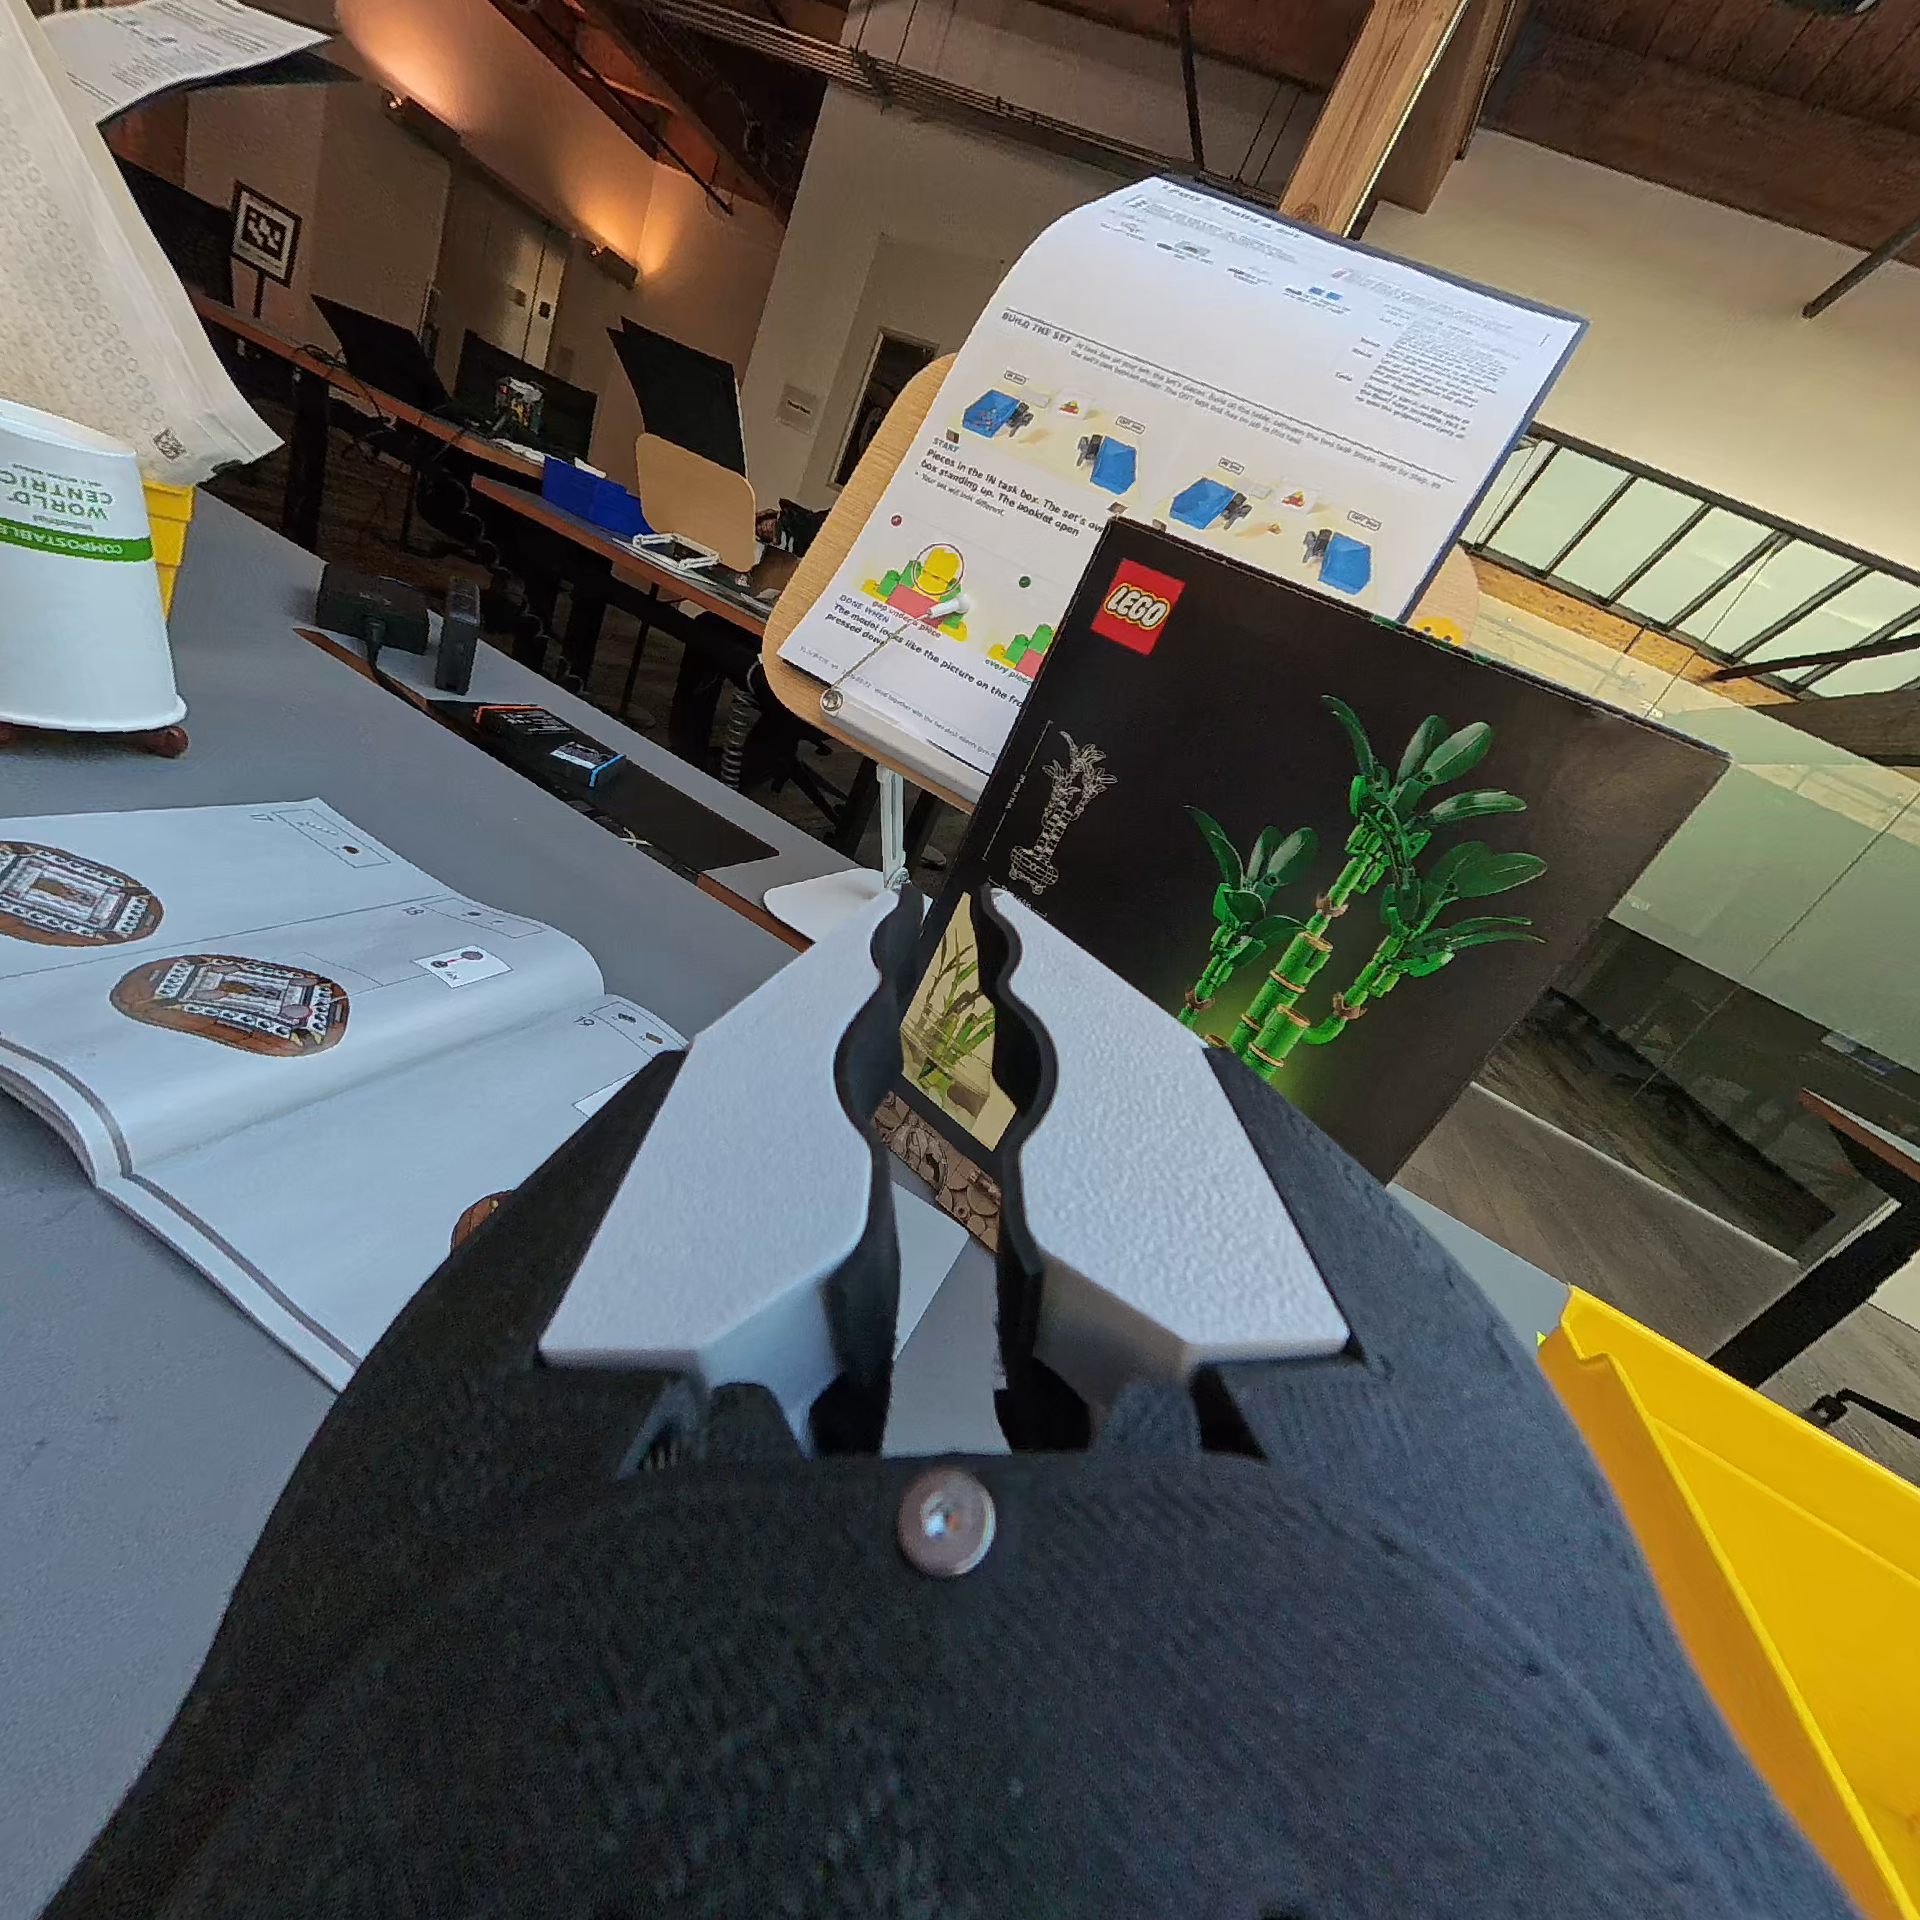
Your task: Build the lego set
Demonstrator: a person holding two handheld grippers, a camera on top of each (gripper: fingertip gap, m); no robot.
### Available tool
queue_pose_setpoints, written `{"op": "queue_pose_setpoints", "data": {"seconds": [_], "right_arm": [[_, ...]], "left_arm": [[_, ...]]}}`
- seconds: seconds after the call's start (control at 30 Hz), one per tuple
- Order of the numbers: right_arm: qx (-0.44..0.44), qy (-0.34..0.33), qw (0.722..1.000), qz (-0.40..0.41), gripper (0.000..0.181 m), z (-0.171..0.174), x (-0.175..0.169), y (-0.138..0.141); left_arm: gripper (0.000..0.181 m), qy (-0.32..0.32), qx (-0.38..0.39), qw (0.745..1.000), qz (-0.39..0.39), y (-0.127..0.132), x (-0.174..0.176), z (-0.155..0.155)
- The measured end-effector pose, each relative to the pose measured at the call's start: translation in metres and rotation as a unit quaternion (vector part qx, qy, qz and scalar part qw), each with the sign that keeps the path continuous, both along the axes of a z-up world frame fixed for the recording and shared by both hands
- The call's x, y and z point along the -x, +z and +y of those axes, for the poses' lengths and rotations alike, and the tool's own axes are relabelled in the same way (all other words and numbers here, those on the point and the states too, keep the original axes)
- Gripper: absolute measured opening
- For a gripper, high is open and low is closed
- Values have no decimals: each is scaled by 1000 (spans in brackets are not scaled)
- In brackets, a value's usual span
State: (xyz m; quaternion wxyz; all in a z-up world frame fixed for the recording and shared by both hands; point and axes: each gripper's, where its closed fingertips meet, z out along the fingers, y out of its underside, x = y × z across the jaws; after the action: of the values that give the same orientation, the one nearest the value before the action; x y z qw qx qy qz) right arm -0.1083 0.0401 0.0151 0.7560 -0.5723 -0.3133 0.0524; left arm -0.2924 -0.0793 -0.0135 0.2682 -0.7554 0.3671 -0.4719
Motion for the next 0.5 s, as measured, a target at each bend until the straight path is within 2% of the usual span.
{"op": "queue_pose_setpoints", "data": {"seconds": [0.5], "right_arm": [[-4, -3, 1000, -6, 8, -1, 1, 1]], "left_arm": [[14, 0, -5, 1000, 6, 1, 3, 0]]}}
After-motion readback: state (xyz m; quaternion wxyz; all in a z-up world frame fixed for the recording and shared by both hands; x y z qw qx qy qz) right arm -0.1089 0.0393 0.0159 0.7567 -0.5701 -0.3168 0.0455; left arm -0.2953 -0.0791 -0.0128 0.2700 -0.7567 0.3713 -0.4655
